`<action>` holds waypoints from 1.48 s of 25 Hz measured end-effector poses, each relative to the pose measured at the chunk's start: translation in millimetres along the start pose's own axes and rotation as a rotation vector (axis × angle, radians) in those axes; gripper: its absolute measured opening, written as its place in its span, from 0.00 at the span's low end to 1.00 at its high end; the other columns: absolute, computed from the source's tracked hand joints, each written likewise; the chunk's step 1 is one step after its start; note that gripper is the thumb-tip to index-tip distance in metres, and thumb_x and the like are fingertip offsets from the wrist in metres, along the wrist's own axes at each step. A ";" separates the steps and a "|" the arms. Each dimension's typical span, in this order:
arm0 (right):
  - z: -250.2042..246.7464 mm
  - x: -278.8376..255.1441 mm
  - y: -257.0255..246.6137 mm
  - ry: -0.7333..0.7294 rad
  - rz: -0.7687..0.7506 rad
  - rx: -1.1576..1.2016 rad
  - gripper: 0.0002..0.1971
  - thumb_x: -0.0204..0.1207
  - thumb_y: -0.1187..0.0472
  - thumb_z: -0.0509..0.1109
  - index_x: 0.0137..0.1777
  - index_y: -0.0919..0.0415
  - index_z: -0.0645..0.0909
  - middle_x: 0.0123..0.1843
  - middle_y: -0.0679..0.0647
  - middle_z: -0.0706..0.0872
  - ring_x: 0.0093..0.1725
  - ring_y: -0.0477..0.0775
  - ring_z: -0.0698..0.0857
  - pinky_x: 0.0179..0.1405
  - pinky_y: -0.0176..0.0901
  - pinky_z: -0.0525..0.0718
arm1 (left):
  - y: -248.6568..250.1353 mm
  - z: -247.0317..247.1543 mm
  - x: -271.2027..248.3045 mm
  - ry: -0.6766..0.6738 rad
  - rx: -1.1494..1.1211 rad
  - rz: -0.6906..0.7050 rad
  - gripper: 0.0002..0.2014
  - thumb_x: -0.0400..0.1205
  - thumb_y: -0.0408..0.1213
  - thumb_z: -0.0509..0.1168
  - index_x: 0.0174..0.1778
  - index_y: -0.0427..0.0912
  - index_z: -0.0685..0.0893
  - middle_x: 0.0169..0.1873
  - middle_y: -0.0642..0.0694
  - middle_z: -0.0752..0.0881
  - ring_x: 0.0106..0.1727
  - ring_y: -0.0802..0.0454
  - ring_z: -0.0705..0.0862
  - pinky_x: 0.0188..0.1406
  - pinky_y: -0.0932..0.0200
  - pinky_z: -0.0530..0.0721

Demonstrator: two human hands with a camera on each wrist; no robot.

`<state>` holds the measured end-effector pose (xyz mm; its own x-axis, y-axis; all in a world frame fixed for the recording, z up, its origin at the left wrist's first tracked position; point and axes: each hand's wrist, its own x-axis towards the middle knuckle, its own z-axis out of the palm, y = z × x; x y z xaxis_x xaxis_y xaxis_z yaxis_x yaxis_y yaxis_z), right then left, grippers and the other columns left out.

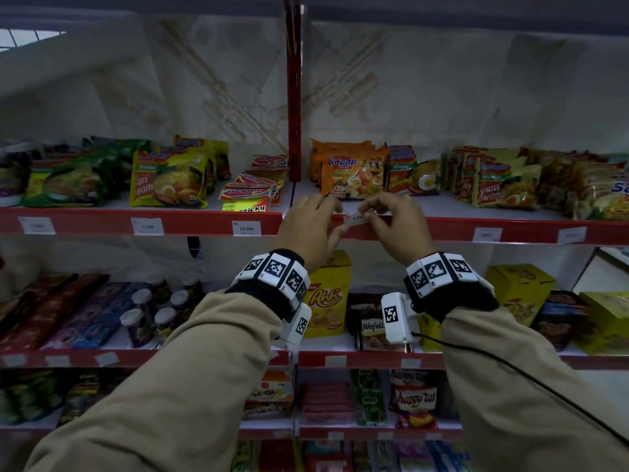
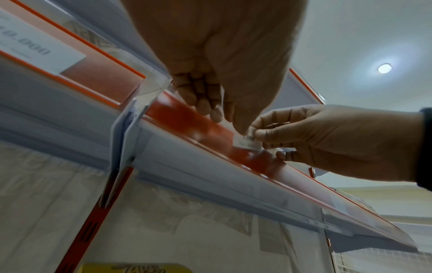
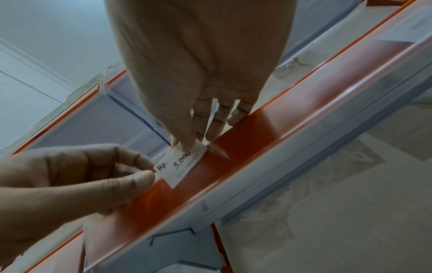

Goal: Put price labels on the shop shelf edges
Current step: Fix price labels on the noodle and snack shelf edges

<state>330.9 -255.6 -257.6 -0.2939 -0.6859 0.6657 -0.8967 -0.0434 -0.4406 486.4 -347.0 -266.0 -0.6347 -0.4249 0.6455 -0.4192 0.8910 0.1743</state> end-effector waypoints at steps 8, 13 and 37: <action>-4.3 -1.2 7.0 -0.047 -0.096 -0.105 0.04 0.75 0.62 0.71 0.48 0.55 0.84 0.45 0.49 0.84 0.50 0.56 0.78 0.49 0.49 0.77 | 5.1 6.7 4.5 -0.024 0.111 -0.037 0.10 0.84 0.45 0.60 0.57 0.47 0.81 0.50 0.46 0.77 0.54 0.45 0.72 0.48 0.56 0.66; -13.0 0.1 12.9 -0.140 -0.135 -0.262 0.06 0.73 0.57 0.74 0.47 0.55 0.82 0.43 0.44 0.75 0.49 0.52 0.74 0.44 0.41 0.67 | 5.8 8.0 6.3 -0.027 0.126 -0.025 0.10 0.84 0.45 0.60 0.55 0.46 0.83 0.49 0.45 0.77 0.53 0.45 0.72 0.49 0.53 0.68; -17.7 -0.9 14.7 -0.204 -0.082 -0.318 0.05 0.75 0.56 0.73 0.47 0.55 0.85 0.47 0.54 0.82 0.54 0.58 0.75 0.47 0.43 0.69 | 8.4 11.7 5.4 -0.060 0.208 -0.065 0.08 0.84 0.45 0.61 0.54 0.49 0.82 0.52 0.47 0.78 0.56 0.45 0.73 0.51 0.52 0.68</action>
<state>312.1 -242.7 -254.1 -0.1737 -0.8215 0.5431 -0.9818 0.1015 -0.1605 471.8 -343.6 -269.7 -0.6365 -0.4947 0.5918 -0.5814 0.8118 0.0533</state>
